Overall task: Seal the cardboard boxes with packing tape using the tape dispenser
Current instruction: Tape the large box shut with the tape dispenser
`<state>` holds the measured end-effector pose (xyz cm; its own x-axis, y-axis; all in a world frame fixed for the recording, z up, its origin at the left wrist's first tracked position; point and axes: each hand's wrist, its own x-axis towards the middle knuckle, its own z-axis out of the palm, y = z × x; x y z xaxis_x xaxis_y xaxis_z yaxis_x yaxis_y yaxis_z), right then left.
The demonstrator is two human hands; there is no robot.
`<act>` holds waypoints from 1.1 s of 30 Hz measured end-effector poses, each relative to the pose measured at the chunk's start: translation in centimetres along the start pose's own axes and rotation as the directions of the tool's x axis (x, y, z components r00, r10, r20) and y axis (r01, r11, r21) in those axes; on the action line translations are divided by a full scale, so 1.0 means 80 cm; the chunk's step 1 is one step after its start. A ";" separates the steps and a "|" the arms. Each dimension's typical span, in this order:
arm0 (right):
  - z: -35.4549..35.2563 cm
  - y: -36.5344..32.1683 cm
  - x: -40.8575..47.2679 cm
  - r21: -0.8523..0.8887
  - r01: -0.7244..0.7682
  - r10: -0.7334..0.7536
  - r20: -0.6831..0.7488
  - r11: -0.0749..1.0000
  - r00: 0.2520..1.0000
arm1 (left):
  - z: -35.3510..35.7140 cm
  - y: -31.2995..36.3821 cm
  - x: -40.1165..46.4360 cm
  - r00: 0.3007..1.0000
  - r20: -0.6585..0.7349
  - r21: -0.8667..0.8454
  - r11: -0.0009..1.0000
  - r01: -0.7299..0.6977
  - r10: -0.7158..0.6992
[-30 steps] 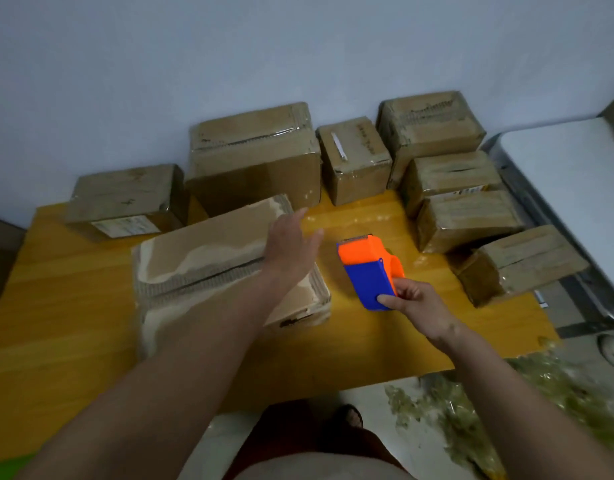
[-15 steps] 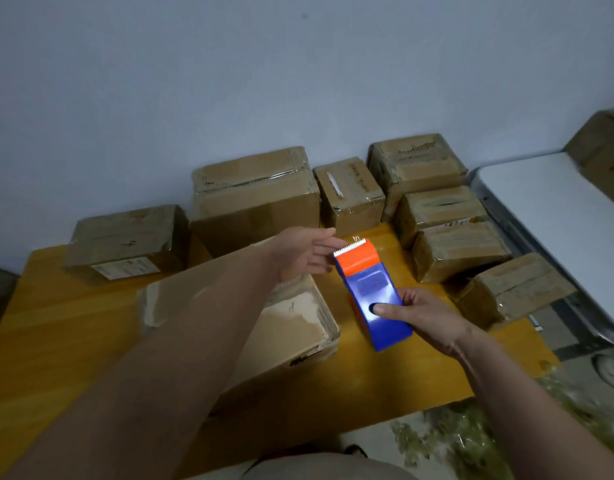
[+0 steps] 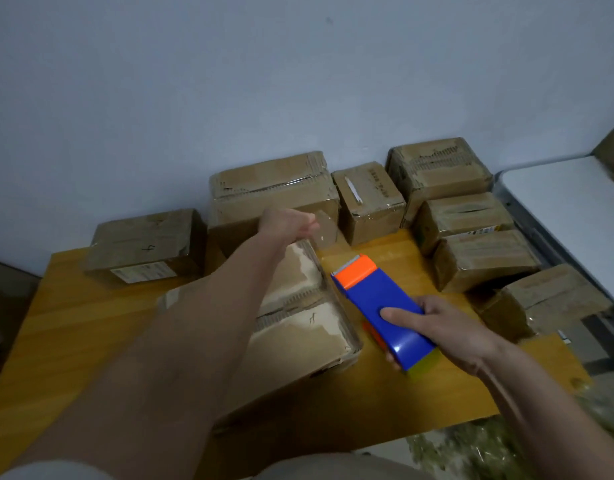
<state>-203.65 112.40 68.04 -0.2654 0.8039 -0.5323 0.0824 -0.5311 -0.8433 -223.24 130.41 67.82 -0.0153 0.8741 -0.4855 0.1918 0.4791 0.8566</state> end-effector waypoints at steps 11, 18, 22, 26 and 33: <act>0.028 -0.022 0.036 0.046 -0.119 0.120 -0.025 0.992 0.992 | -0.013 -0.029 0.057 0.997 -0.011 0.335 0.939 -0.074 0.082; 0.042 -0.046 0.071 0.104 -0.203 0.210 -0.061 0.974 0.976 | 0.002 -0.037 0.096 0.989 -0.149 0.421 0.906 0.050 0.014; 0.044 -0.060 0.087 0.097 -0.247 0.256 -0.089 0.964 0.963 | 0.000 -0.046 0.111 0.986 -0.168 0.488 0.870 0.066 0.019; 0.047 -0.059 0.096 0.083 -0.290 0.298 -0.107 0.953 0.948 | -0.007 -0.058 0.124 0.995 -0.094 0.572 0.817 0.081 -0.033; 0.042 -0.057 0.098 0.131 -0.308 0.322 -0.102 0.942 0.941 | -0.010 -0.066 0.122 0.980 -0.124 0.713 0.701 -0.021 0.156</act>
<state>-209.38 120.23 67.98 -0.1251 0.6133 -0.7799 0.0339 -0.7830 -0.6211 -225.23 136.45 58.70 -0.1069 0.9414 -0.3200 0.8344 0.2600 0.4861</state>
